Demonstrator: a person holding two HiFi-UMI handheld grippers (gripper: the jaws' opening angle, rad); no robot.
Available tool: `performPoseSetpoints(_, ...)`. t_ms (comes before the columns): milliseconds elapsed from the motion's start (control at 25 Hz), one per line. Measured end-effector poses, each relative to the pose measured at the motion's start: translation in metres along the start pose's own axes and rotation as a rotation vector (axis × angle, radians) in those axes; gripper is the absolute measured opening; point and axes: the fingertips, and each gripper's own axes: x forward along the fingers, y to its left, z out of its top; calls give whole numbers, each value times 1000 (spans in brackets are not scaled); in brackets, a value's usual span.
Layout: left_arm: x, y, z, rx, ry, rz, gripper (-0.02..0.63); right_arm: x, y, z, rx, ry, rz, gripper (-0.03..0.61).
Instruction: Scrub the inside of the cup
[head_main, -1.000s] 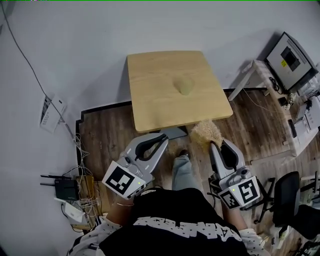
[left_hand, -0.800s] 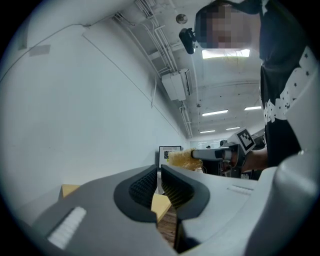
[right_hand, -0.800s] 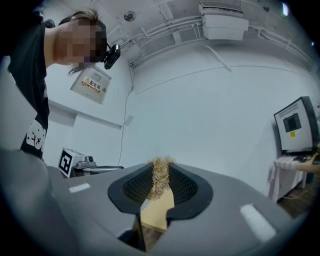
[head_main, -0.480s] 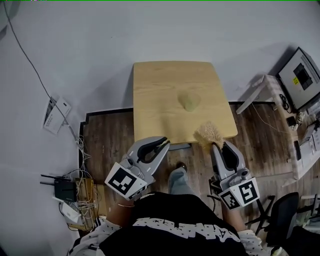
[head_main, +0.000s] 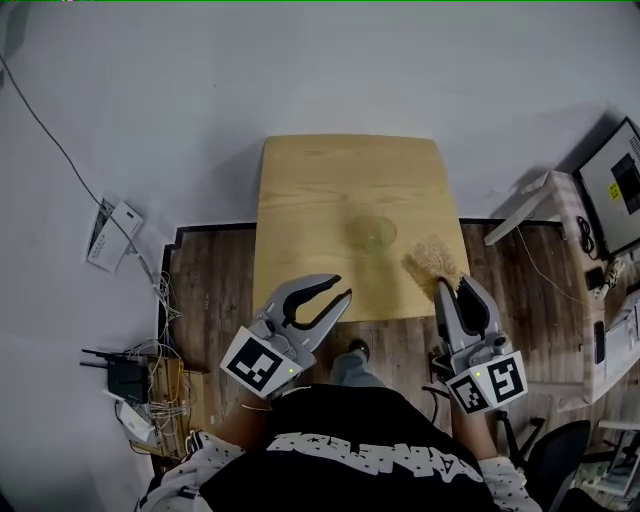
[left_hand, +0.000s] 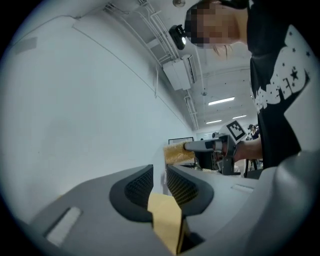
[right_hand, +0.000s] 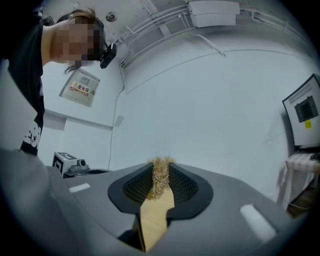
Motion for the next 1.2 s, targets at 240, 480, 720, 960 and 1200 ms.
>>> performPoseSetpoints(240, 51, 19, -17, -10, 36, 26, 121, 34, -50, -1, 5, 24, 41, 104)
performPoseSetpoints(480, 84, 35, -37, 1, 56, 44, 162, 66, -78, -12, 0, 56, 108, 104)
performPoseSetpoints(720, 105, 53, -68, 8, 91, 55, 226, 83, -92, -35, -17, 121, 139, 104)
performPoseSetpoints(960, 116, 63, -107, 56, 136, 6, 297, 90, -92, -43, -8, 152, 110, 104)
performPoseSetpoints(1200, 139, 71, -158, -17, 201, -60, 348, 87, -97, -38, -18, 187, 38, 104)
